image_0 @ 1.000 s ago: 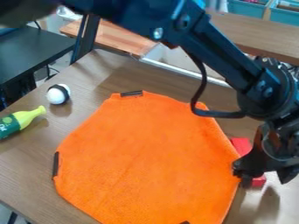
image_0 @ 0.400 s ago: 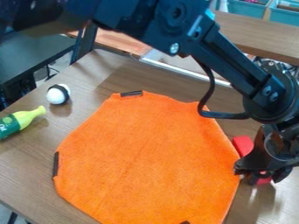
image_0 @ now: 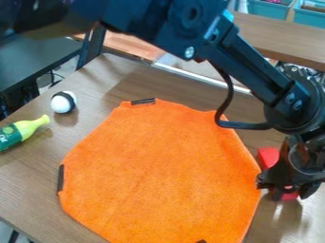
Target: Put the red block on the bottom edge of the cloth
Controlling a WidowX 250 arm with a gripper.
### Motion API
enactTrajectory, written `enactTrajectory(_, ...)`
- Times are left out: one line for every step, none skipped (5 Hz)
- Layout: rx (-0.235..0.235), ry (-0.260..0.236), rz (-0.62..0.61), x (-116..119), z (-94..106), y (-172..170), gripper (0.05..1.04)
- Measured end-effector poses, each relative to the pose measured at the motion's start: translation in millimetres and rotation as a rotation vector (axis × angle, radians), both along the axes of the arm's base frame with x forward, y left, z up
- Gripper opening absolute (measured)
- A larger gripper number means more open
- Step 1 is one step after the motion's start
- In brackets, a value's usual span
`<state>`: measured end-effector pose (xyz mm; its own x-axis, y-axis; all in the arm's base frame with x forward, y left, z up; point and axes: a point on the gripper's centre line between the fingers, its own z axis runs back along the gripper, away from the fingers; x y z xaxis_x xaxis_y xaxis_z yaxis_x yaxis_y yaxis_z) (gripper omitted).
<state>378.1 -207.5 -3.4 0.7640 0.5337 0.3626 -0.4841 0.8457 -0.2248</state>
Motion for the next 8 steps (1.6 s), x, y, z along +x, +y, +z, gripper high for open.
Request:
enactTrajectory(0.034,-0.035,-0.081,1,-0.7,1,0.532)
enactTrajectory(0.032,-0.058,-0.141,-1,3.5,0,0.532)
enactTrajectory(0.007,-0.099,-0.162,-9,24.6,3,0.532)
enactTrajectory(-0.036,-0.127,-0.182,-22,40.6,10,0.532)
enactTrajectory(-0.086,-0.154,-0.152,-29,58.4,33,0.532)
enactTrajectory(-0.117,-0.138,-0.131,-42,62.8,54,0.532)
enactTrajectory(-0.161,-0.085,-0.107,-54,54.6,77,0.532)
enactTrajectory(-0.178,-0.072,-0.083,-68,55.0,101,0.532)
